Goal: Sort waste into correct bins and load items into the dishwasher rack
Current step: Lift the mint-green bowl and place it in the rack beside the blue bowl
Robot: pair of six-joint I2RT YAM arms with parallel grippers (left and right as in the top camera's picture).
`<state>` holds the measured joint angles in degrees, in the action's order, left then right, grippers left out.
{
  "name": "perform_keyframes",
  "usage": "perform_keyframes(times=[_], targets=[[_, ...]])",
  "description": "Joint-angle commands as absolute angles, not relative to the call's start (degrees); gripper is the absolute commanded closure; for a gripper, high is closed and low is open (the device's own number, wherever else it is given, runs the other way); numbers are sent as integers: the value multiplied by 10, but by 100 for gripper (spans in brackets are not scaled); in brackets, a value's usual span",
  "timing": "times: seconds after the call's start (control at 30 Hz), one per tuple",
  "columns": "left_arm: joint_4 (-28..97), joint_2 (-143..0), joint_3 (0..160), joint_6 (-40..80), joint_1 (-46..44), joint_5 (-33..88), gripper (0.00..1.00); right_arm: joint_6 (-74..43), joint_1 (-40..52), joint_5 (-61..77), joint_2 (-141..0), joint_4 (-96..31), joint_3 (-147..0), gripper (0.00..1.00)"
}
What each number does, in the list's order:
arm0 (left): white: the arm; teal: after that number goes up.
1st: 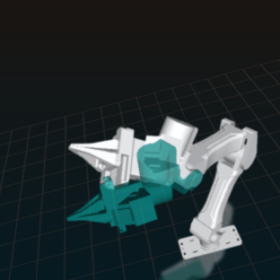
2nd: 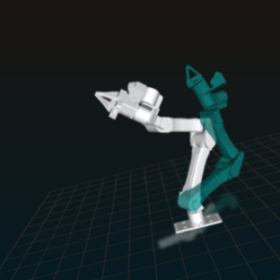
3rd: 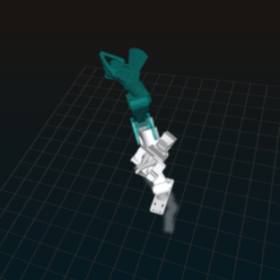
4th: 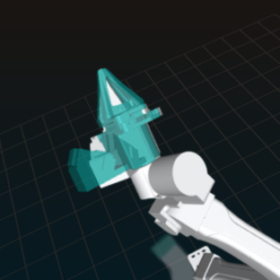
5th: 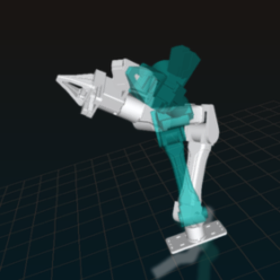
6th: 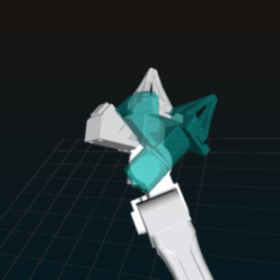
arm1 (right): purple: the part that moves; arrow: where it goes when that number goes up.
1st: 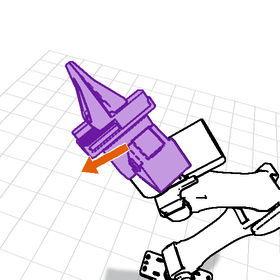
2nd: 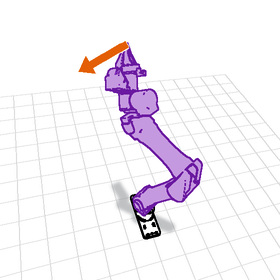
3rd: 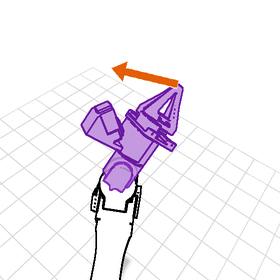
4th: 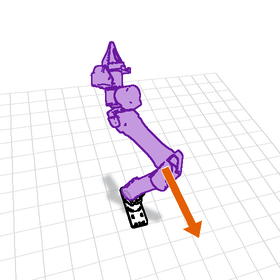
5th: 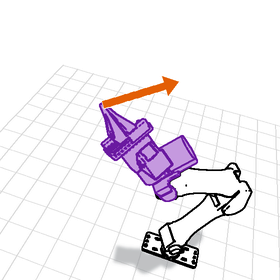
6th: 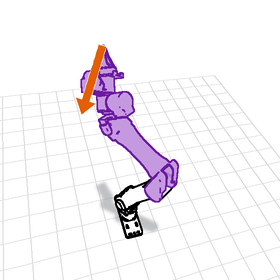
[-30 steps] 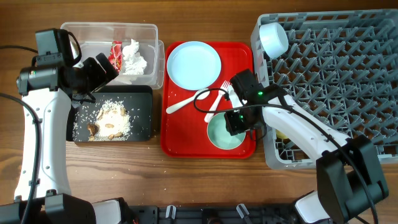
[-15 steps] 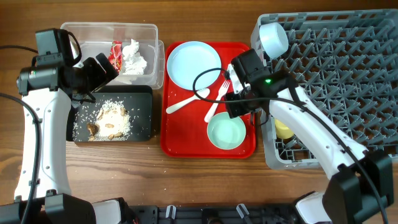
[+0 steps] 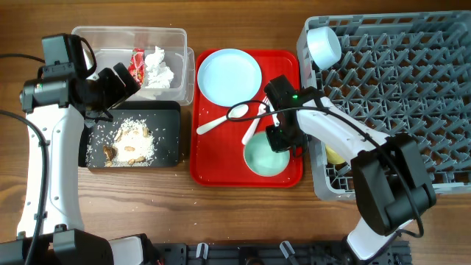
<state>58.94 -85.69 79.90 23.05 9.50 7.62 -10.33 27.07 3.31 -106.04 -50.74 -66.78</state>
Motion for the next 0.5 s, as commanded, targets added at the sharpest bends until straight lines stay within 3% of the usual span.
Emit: perform_keyframes(times=[0.0,0.27,0.4,0.47], targets=[[588,-854,807,228,98,83,0,-105,270,35,-1046,-510,-671,96],[588,-854,807,228,98,83,0,-133,253,-17,-948,-601,-773,96],[588,-854,807,228,98,83,0,-220,223,-140,-873,-655,-843,96],[588,-854,807,228,98,83,0,-312,203,-271,-832,-683,-865,96]])
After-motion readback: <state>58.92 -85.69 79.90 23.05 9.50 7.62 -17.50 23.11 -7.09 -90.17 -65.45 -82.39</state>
